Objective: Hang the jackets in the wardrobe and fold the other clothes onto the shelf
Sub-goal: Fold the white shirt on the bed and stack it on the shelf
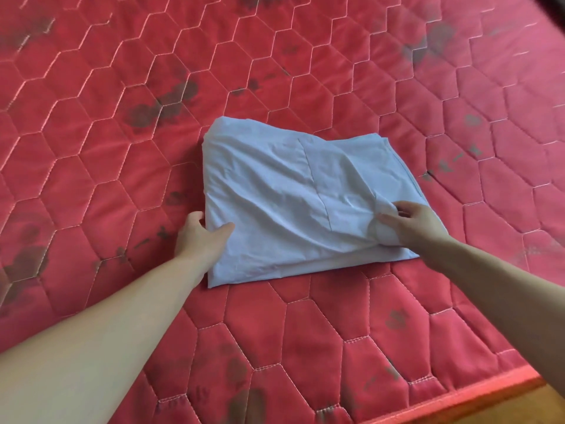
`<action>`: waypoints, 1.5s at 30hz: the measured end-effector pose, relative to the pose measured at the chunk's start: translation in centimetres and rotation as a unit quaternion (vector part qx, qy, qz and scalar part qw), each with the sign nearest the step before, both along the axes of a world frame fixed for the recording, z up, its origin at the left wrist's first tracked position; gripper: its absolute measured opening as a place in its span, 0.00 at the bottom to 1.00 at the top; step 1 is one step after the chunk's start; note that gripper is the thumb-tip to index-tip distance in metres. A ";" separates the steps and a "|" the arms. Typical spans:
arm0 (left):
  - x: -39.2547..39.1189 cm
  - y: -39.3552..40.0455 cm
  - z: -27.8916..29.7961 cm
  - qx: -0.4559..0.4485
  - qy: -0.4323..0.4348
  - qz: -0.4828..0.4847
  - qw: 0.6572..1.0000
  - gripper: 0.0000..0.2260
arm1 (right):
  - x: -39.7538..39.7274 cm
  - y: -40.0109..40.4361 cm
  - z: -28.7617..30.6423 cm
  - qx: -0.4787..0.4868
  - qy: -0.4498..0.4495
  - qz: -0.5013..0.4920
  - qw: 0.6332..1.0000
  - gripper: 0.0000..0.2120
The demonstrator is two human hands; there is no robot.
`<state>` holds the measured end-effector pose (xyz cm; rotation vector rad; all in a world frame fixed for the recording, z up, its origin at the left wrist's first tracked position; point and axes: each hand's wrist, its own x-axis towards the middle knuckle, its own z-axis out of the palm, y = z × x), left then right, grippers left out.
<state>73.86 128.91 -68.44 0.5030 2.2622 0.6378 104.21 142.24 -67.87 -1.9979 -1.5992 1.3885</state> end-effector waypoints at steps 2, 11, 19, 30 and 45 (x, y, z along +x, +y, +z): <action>0.0 0.0 -0.1 -0.005 -0.006 0.002 1.000 0.23 | -0.1 0.0 0.0 0.003 0.020 -0.014 1.000 0.06; -0.4 -0.3 -1.2 0.008 -0.109 0.040 0.993 0.11 | -2.4 -2.7 -0.4 0.281 -0.198 0.177 0.922 0.24; -0.8 -0.7 -0.7 0.059 -0.160 0.027 0.985 0.05 | -2.6 -5.0 -2.7 0.239 -0.217 0.149 0.935 0.28; -0.2 -1.3 -1.7 0.040 -0.228 0.071 0.970 0.09 | 0.8 -1.8 -0.1 0.116 -0.132 -0.027 0.984 0.22; 0.6 -0.6 -1.5 0.003 -0.178 0.029 0.984 0.09 | 5.1 -2.5 -1.0 0.054 -0.026 -0.217 0.974 0.13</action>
